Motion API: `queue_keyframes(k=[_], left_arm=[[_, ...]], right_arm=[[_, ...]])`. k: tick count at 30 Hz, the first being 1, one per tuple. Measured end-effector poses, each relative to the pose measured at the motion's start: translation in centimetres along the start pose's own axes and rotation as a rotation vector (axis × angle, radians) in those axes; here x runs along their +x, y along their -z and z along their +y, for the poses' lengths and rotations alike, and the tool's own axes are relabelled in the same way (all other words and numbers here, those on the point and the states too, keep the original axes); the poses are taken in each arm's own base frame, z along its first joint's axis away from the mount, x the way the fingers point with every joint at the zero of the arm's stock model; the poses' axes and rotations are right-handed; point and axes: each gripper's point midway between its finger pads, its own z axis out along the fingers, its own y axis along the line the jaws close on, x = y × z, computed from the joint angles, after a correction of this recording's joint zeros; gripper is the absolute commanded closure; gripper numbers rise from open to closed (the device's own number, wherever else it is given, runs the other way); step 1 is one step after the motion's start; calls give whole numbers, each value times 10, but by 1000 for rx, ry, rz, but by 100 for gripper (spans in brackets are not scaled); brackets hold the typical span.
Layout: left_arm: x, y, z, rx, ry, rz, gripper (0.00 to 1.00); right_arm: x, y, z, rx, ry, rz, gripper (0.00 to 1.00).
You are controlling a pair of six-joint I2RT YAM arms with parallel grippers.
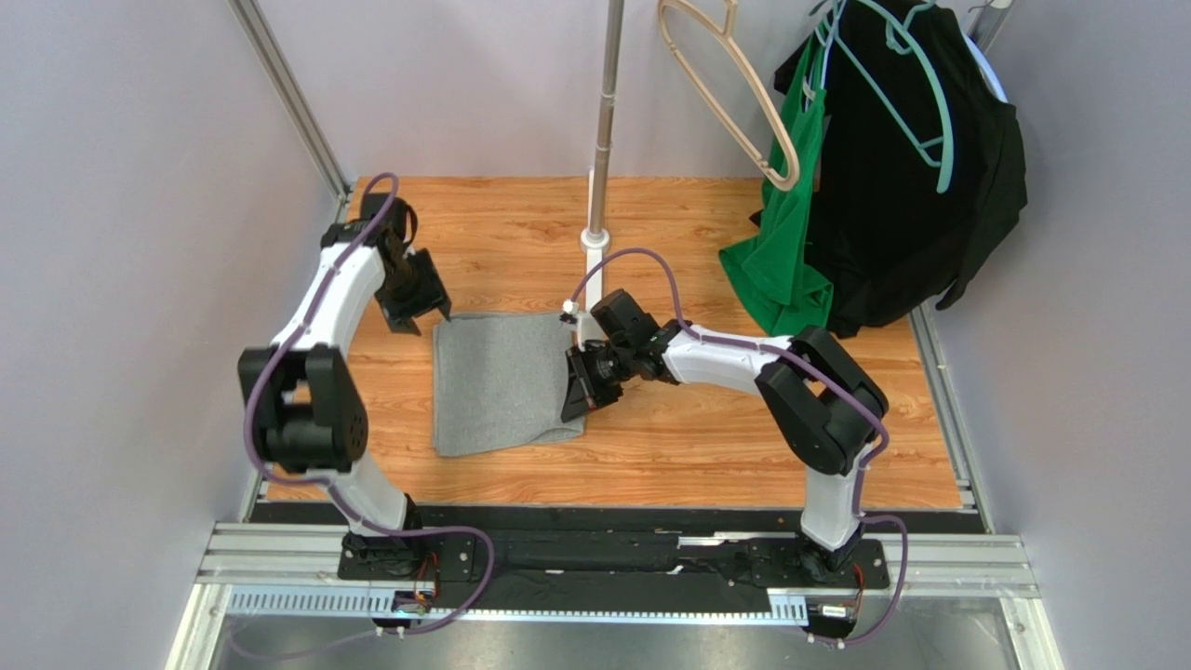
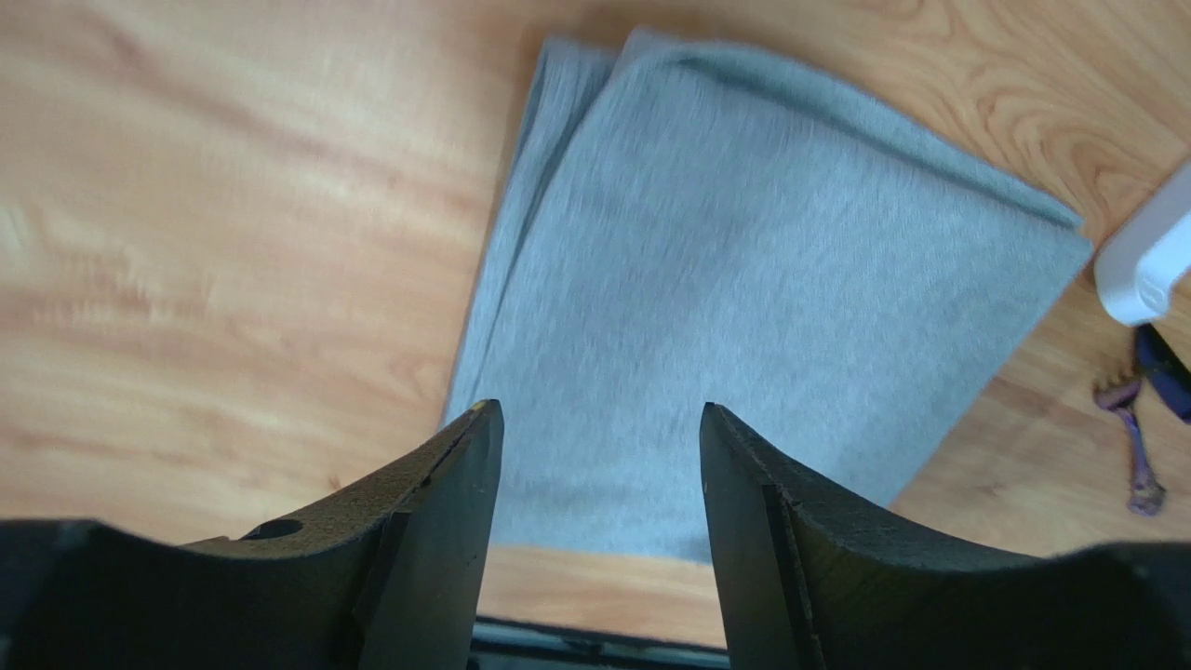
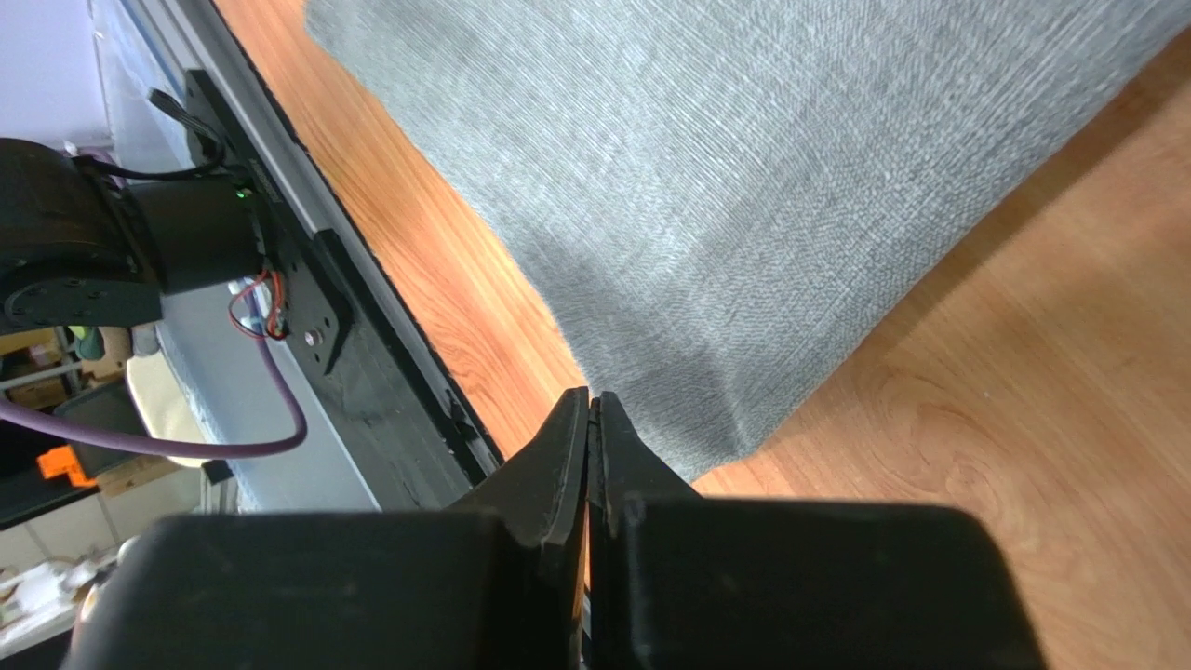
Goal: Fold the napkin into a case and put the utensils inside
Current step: Smooth out the lower triangle-folded napkin at the center of the board.
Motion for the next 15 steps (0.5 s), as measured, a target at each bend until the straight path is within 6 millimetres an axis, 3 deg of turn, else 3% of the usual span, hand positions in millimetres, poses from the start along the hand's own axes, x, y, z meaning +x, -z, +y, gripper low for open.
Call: queue_keyframes(k=[8,15], left_arm=[[-42,-73,-4,-31,-146,123,39],[-51,-85,-1,-22,-156,152,42]], right_arm=[[25,-18,-23,26,-54,74,100],[26,-20,-25,23,-56,72,100]])
